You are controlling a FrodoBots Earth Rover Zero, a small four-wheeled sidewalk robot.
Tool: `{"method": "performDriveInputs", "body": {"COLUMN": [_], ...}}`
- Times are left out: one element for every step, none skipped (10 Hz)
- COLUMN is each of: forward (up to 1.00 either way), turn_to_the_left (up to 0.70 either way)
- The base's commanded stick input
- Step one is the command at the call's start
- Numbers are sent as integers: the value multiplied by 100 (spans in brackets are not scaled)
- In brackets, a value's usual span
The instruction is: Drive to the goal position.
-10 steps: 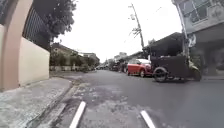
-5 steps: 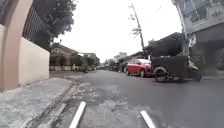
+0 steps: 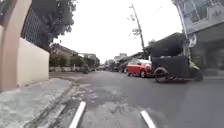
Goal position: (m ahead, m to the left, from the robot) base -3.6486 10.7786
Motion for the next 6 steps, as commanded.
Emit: {"method": "performDriveInputs", "body": {"forward": [85, 85, 85, 85, 85, 85], "turn_to_the_left": [3, 0, 0, 0, 0, 0]}}
